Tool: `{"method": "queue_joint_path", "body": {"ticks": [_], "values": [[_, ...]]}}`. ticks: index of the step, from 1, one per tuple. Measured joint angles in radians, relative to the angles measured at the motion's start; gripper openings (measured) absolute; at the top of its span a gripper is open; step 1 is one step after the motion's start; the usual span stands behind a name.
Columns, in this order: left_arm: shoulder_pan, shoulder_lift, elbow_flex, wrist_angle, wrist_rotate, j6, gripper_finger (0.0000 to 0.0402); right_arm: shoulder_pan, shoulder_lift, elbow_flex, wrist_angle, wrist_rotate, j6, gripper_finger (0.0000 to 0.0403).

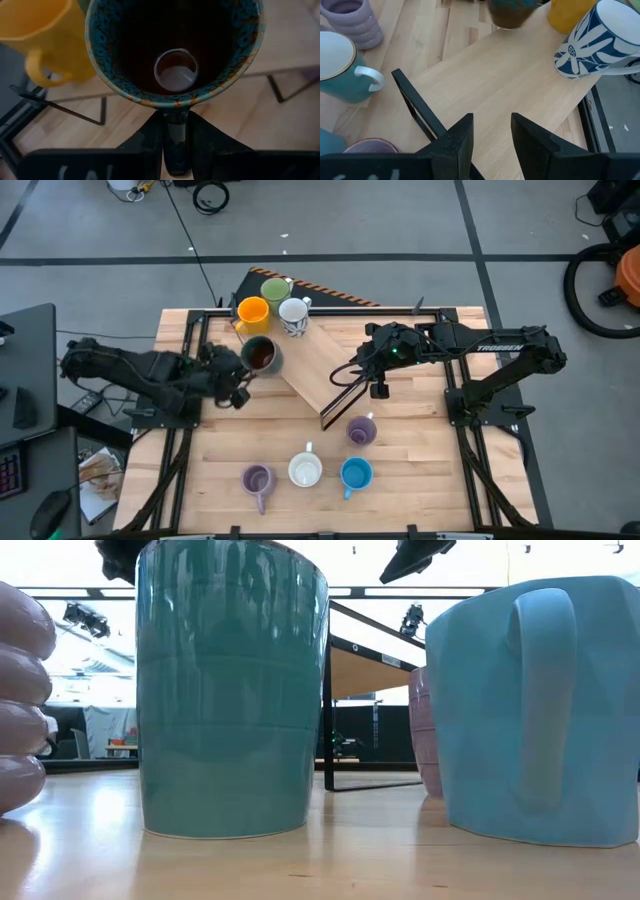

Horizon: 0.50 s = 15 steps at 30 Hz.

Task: Place coffee mugs
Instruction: Put the green-blue patterned mug on the shelf

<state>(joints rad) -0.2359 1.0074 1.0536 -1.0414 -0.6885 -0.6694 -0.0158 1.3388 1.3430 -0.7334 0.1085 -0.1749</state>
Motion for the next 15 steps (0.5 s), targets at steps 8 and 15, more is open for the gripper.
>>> {"method": "queue_joint_path", "body": {"ticks": [8,15], "values": [[0.231,0.016,0.049,0.034,0.194,0.195,0.0065,0.012,0.000,0.000,0.000,-0.006,0.007,0.0138],[0.372,0.045,0.065,0.052,0.324,0.317,0.0065,0.024,0.000,0.000,0.000,-0.005,0.006,0.0138]]}}
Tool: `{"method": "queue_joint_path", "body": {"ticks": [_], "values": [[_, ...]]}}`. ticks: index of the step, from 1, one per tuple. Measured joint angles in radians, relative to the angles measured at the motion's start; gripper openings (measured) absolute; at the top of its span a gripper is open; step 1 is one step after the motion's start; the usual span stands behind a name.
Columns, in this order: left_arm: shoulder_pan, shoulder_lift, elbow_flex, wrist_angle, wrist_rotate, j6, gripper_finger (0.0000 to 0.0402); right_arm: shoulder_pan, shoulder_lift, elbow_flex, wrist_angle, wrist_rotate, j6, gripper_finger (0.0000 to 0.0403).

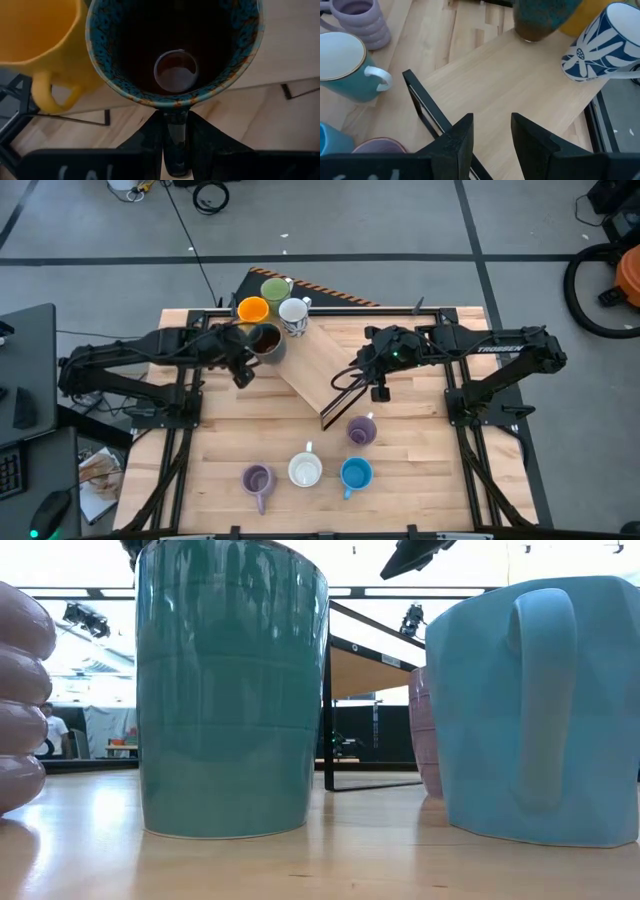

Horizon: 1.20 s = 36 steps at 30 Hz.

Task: Place coffee mugs
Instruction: Put the green-blue patterned mug on the shelf

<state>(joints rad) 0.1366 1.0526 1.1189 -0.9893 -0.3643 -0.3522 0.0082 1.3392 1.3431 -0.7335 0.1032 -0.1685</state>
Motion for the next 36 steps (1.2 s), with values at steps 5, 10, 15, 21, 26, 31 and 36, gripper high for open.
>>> {"method": "queue_joint_path", "body": {"ticks": [5,10,15,21,26,31,36], "values": [[0.064,0.018,0.000,0.014,0.038,0.055,0.0065,0.002,0.000,0.000,-0.001,0.001,-0.005,0.0138],[0.092,0.035,0.002,0.024,0.049,0.093,0.0065,0.003,0.000,0.000,0.000,0.000,-0.006,0.0138],[0.111,0.039,0.002,0.023,0.047,0.133,0.0065,0.003,0.000,0.000,0.000,0.000,-0.007,0.0138],[0.114,0.040,0.001,0.014,0.023,0.160,0.0076,0.003,0.000,0.000,0.000,0.000,-0.007,0.0138],[0.114,0.040,0.000,0.013,0.021,0.162,0.0080,0.003,0.000,0.000,-0.001,0.000,-0.008,0.0138],[0.100,0.040,-0.001,0.013,0.017,0.163,0.0082,0.003,0.000,0.000,0.000,0.000,-0.007,0.0138],[0.084,0.041,-0.001,0.030,0.000,0.167,0.0086,0.003,0.000,0.000,0.000,0.000,-0.007,0.0138]]}}
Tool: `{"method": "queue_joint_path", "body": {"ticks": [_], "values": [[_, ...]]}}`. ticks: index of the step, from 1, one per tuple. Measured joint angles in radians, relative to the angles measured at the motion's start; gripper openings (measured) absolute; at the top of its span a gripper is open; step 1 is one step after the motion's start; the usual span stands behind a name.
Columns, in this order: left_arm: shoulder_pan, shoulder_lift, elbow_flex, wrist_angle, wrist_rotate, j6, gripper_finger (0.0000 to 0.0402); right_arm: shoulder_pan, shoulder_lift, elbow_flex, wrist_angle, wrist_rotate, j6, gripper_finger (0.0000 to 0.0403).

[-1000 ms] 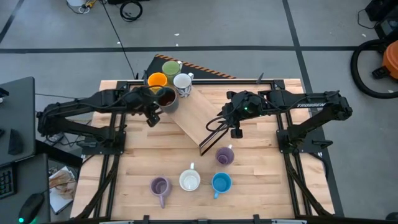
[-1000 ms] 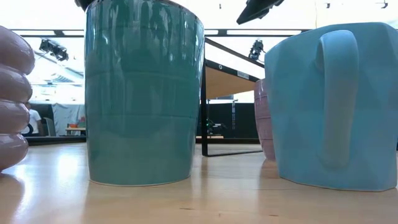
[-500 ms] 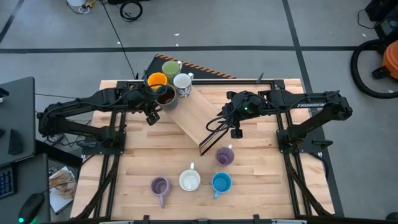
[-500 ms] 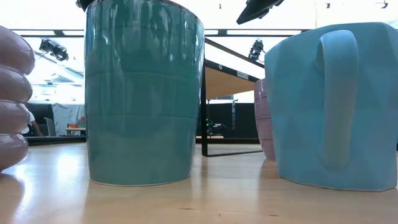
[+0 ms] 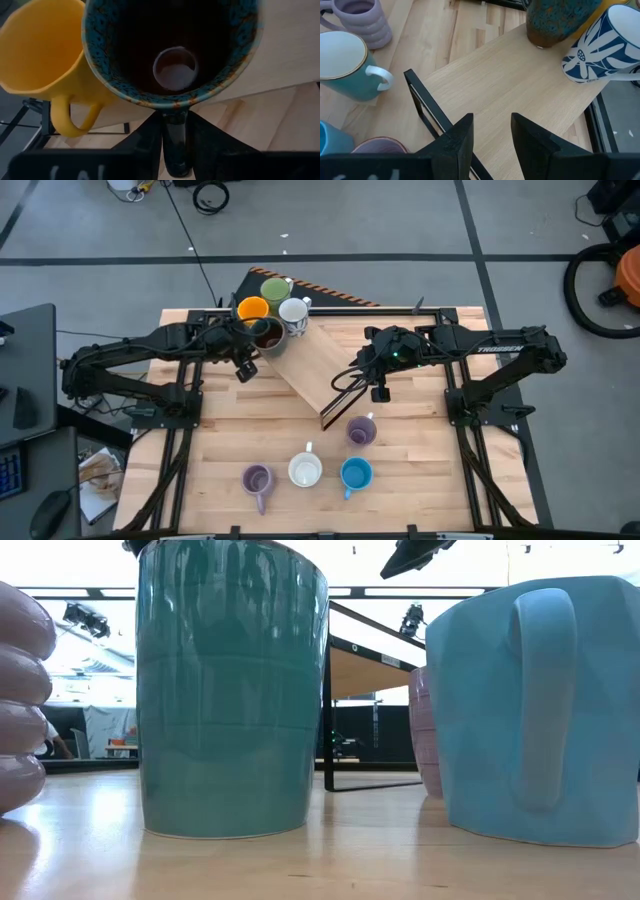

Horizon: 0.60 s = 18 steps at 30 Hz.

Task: Place coffee mugs
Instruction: Put the green-blue patterned mug on the shelf, then put the purple patterned mug on the shelf

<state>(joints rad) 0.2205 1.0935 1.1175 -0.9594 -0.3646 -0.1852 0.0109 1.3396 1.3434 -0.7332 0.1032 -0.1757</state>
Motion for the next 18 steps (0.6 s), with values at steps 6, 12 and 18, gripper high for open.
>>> {"method": "queue_joint_path", "body": {"ticks": [6,12,18], "values": [[-0.005,0.000,0.018,0.003,-0.032,-0.003,0.0120,0.001,0.000,0.000,0.000,0.000,0.000,0.0138],[-0.005,0.000,0.077,-0.016,-0.034,0.000,0.0149,0.003,0.000,0.000,0.000,0.000,-0.001,0.0138],[-0.007,0.000,0.157,-0.050,-0.035,0.038,0.0153,0.003,0.000,0.000,-0.006,0.000,-0.003,0.0138]]}}
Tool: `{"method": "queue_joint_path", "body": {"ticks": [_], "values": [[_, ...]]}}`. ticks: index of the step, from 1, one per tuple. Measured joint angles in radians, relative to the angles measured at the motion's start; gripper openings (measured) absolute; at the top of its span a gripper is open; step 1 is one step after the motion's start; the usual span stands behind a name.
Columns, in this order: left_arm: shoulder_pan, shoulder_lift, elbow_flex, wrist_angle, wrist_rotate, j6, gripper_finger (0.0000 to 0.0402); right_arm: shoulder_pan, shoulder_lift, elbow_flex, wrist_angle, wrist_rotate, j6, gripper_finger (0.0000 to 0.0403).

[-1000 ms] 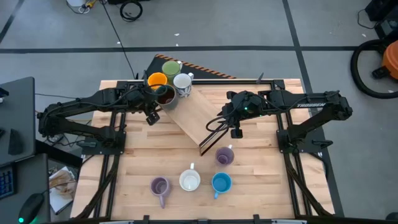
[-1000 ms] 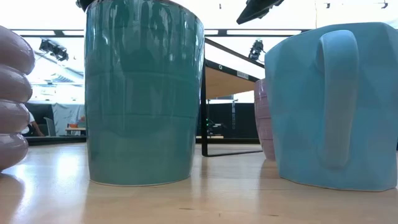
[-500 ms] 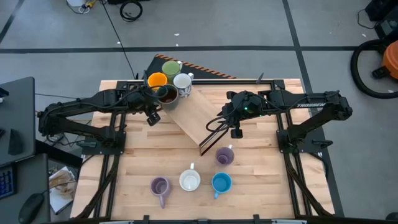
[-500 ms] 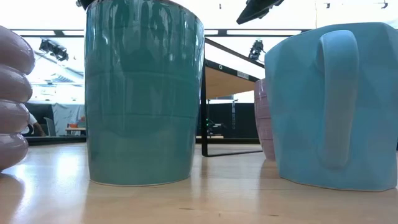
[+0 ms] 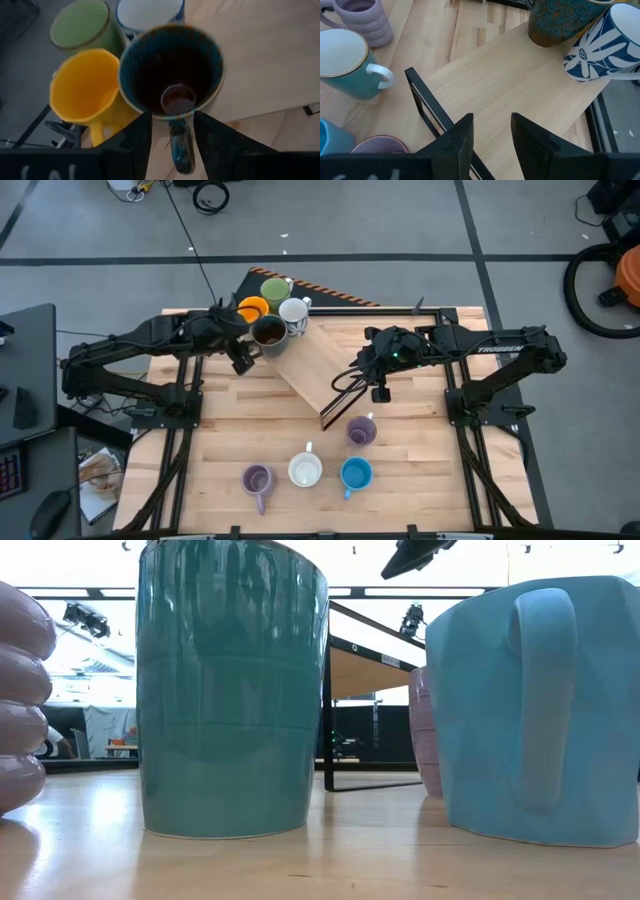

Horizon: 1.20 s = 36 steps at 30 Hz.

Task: Place coffee mugs
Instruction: Put the purple patterned mug on the shelf

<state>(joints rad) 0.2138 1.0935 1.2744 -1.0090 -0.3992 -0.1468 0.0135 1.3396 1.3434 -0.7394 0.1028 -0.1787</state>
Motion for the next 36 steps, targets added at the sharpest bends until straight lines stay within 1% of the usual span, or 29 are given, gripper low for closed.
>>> {"method": "queue_joint_path", "body": {"ticks": [3,5,10,12,16,23,29,32,36], "values": [[-0.011,-0.001,0.026,-0.005,-0.004,0.007,0.0153,0.000,0.000,0.000,-0.004,0.000,0.001,0.0138],[-0.035,-0.001,0.029,0.007,-0.002,0.039,0.0153,0.000,0.000,0.000,-0.014,0.000,0.002,0.0138],[-0.143,0.003,0.028,0.032,0.099,0.105,0.0153,0.003,0.000,0.000,-0.045,-0.013,0.003,0.0138],[-0.184,0.016,0.028,0.039,0.114,0.076,0.0153,0.010,0.000,0.000,-0.049,-0.029,0.004,0.0138],[-0.265,0.032,0.027,0.030,0.115,-0.036,0.0153,0.050,0.000,0.000,-0.049,-0.067,0.015,0.0138],[-0.387,0.075,0.027,-0.003,0.101,-0.150,0.0153,0.160,0.000,0.000,-0.069,-0.041,0.065,0.0138],[-0.441,0.108,0.027,-0.006,0.076,-0.206,0.0153,0.243,0.064,-0.001,-0.135,-0.036,0.113,0.0138],[-0.454,0.121,0.028,0.000,0.064,-0.213,0.0153,0.280,0.121,-0.003,-0.173,-0.038,0.139,0.0138],[-0.461,0.131,0.027,-0.003,0.023,-0.210,0.0153,0.321,0.186,-0.003,-0.188,-0.044,0.161,0.0138]]}}
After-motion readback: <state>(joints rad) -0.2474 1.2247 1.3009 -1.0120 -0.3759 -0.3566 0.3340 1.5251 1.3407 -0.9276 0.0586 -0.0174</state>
